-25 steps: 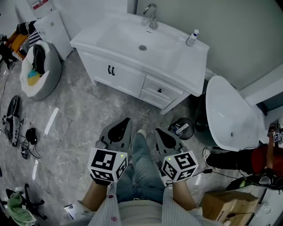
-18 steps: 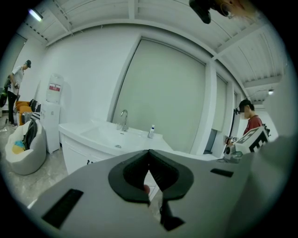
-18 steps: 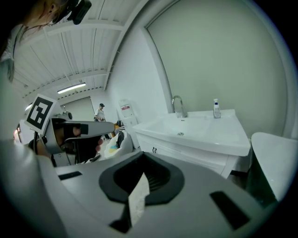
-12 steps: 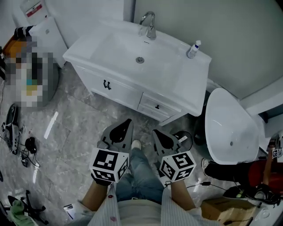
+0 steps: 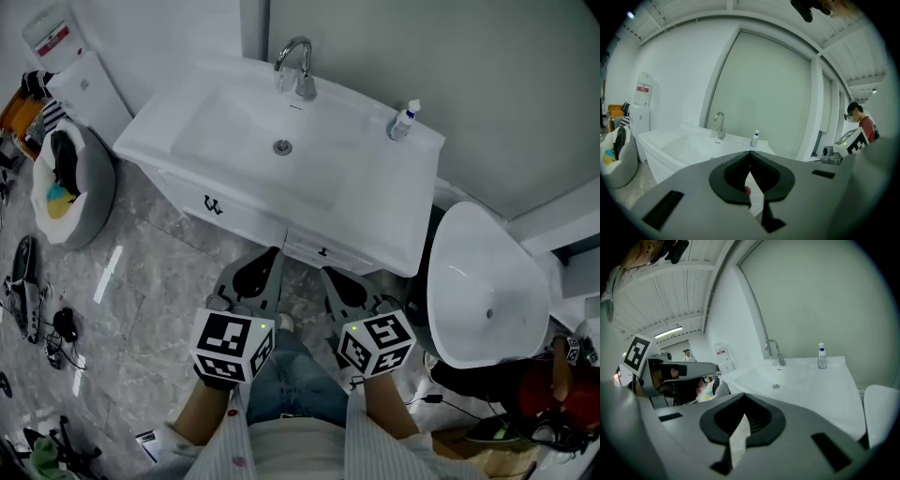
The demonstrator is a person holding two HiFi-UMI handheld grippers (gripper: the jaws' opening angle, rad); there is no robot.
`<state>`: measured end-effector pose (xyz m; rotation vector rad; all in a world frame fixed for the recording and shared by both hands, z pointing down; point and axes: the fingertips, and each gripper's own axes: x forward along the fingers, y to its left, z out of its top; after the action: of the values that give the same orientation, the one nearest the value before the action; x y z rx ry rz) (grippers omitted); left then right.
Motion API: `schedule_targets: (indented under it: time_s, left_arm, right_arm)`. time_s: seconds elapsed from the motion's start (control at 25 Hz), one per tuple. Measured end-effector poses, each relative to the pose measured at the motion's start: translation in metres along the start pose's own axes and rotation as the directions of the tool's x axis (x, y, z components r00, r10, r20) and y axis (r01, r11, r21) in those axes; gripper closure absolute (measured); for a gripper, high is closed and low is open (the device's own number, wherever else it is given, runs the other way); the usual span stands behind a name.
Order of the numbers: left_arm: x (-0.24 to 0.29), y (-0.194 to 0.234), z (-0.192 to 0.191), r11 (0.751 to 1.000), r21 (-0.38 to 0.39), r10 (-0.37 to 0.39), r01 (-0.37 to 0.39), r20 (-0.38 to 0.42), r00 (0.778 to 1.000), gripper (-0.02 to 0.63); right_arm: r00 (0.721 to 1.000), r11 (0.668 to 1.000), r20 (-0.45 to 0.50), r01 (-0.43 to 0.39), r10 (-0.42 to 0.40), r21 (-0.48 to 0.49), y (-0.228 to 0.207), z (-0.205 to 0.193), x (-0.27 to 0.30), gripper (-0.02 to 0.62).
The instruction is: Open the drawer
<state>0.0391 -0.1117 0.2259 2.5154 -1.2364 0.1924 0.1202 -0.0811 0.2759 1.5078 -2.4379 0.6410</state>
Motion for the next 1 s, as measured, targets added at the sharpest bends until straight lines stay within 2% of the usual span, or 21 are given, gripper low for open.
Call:
schedule_targets:
  time_s: [0.4, 1.0]
  left_arm:
    - [0.033, 0.010, 0.005, 1.000, -0.008, -0.015, 0.015, -0.011, 1.000, 0.592]
    - [0.051, 0.025, -0.027, 0.999, -0.031, -0.036, 0.034, -0.080, 0.996, 0.592]
  right_arm:
    - [1.000, 1.000, -0.002, 0.008, -0.008, -0.019, -0.017, 0.016, 0.019, 0.588]
    - [0.997, 0.999, -0.061, 0.038, -0.039, -0.007, -0.024, -0.010, 0.042, 0.586]
